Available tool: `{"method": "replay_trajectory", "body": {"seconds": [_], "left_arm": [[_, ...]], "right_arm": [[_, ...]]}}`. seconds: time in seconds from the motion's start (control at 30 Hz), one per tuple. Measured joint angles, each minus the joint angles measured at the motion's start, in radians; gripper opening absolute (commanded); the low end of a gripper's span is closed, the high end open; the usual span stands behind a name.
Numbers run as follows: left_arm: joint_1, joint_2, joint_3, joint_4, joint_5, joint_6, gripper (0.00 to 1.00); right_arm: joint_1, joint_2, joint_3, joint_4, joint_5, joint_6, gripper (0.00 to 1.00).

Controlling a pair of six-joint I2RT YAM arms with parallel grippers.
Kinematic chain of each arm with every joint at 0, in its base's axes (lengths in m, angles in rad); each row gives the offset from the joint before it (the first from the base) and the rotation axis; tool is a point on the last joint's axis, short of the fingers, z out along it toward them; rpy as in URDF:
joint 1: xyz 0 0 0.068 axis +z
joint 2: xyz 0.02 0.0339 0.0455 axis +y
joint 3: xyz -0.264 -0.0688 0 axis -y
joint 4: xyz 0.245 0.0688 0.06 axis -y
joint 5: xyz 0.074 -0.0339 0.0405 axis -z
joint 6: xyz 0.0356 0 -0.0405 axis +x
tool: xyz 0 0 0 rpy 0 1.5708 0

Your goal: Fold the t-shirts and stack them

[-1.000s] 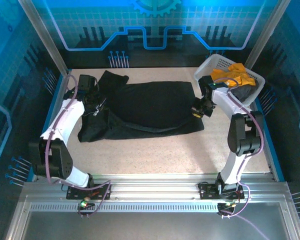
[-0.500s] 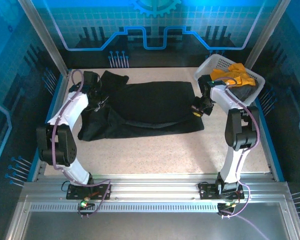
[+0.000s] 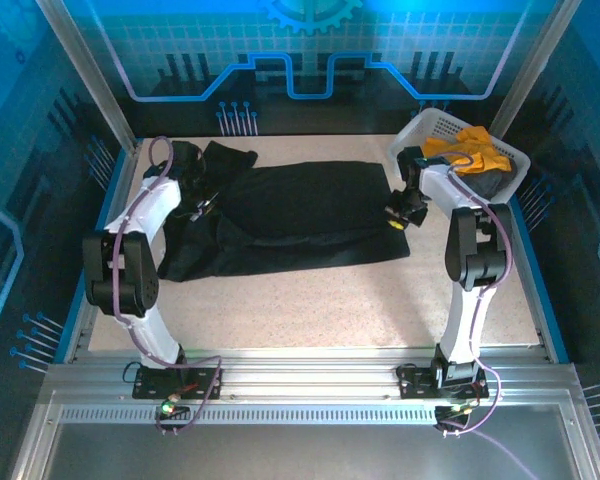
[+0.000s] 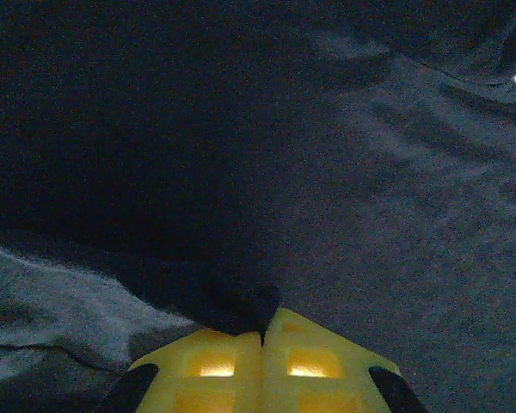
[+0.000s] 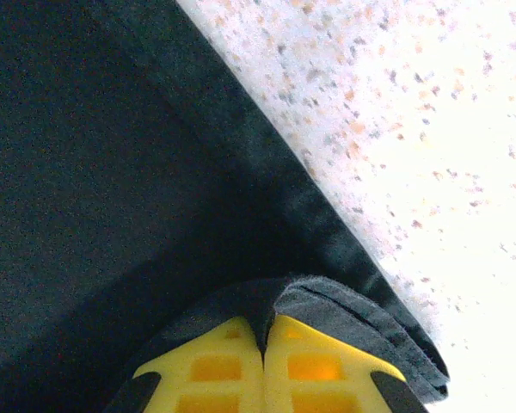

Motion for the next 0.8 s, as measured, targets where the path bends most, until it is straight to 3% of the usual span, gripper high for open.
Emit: {"method": "replay_trajectory", "body": {"seconds": [0.03,0.07,0.1,0.17,0.33,0.57,0.8], "left_arm": [[0.003,0.005,0.005,-0.002,0.000,0.004,0.13],[0.007,0.012,0.011,-0.003,0.000,0.012,0.33],[0.011,0.019,0.019,-0.005,0.000,0.017,0.46],[0.022,0.026,0.032,-0.012,0.000,0.025,0.59],[0.051,-0.028,-0.001,-0.030,-0.018,0.039,0.56],[0.125,-0.329,-0.330,-0.063,0.008,-0.060,0.46],[0.243,-0.211,-0.429,-0.039,0.083,-0.127,0.36]], "right_arm": [[-0.001,0.010,0.010,0.000,-0.005,0.000,0.12],[-0.002,0.022,0.020,0.002,-0.010,-0.005,0.19],[-0.003,0.029,0.026,0.001,-0.012,-0.008,0.30],[-0.003,0.031,0.027,0.000,-0.014,-0.026,0.42],[-0.004,0.005,0.016,0.006,-0.013,-0.062,0.48],[0.013,-0.177,-0.182,0.056,-0.044,-0.100,0.39],[0.045,-0.138,-0.232,0.086,-0.070,-0.144,0.32]]}}
